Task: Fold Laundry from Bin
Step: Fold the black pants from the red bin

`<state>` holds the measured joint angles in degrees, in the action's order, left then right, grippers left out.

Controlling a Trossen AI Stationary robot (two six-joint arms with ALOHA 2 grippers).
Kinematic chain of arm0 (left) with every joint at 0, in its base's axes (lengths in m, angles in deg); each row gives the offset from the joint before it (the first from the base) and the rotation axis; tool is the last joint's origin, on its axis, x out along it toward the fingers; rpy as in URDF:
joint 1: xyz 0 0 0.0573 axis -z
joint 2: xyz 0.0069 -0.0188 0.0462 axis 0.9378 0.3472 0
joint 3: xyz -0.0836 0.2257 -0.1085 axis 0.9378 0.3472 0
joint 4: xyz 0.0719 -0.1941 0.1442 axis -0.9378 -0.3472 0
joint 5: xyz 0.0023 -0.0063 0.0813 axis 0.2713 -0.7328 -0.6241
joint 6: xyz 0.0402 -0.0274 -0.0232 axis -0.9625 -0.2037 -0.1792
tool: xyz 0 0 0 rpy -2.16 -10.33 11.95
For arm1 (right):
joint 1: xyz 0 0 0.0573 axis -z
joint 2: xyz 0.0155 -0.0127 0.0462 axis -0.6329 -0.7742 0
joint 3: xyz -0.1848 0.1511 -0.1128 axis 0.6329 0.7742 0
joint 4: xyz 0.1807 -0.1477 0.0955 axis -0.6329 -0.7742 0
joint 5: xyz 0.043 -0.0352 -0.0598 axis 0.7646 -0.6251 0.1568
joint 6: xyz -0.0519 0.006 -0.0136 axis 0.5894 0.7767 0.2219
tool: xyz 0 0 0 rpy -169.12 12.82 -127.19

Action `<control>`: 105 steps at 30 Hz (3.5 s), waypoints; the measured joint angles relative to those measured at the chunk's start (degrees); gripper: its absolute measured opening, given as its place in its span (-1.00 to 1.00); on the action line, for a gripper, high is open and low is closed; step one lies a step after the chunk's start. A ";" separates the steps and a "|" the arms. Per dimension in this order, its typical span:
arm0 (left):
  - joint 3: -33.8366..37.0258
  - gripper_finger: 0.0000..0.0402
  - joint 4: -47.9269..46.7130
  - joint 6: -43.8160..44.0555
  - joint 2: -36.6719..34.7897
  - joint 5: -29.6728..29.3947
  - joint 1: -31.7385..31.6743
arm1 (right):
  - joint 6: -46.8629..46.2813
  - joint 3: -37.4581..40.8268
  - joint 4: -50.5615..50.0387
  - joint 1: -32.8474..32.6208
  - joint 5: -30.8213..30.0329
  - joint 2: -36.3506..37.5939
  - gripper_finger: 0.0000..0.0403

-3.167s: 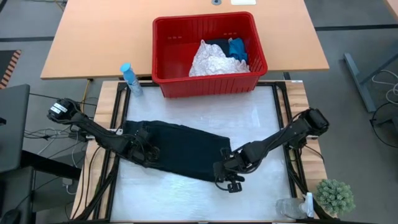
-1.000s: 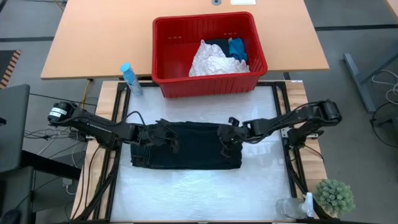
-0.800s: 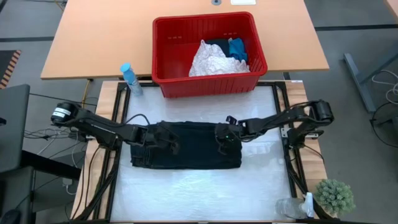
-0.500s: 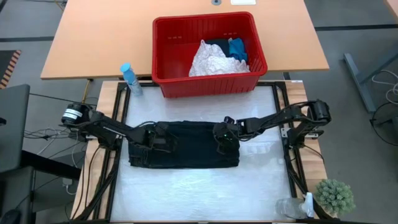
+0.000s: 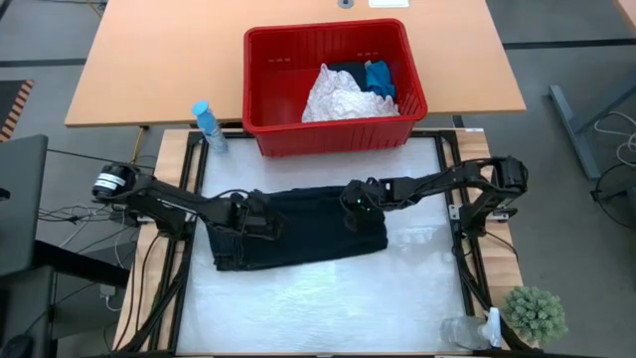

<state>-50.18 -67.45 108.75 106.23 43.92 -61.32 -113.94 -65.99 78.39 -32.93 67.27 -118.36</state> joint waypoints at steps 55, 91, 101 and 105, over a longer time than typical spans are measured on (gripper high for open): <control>9.02 -0.99 7.96 9.92 -3.82 0.46 0.92 | 11.05 13.73 19.84 14.21 9.84 2.33 -0.88; 9.02 -0.99 6.07 -0.97 -3.82 1.45 0.94 | -2.11 27.13 22.75 -8.14 3.52 31.07 -0.84; 9.02 -0.99 5.65 -1.19 -3.85 1.40 0.92 | -3.11 28.02 25.69 -15.52 3.50 18.21 -0.91; 9.02 -0.99 5.60 -1.46 -3.85 1.38 0.93 | -4.25 27.83 26.73 -16.90 3.31 12.27 -0.83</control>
<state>-41.16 -61.85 107.29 102.39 45.30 -60.39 -118.19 -38.16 105.12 -49.83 70.58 -106.09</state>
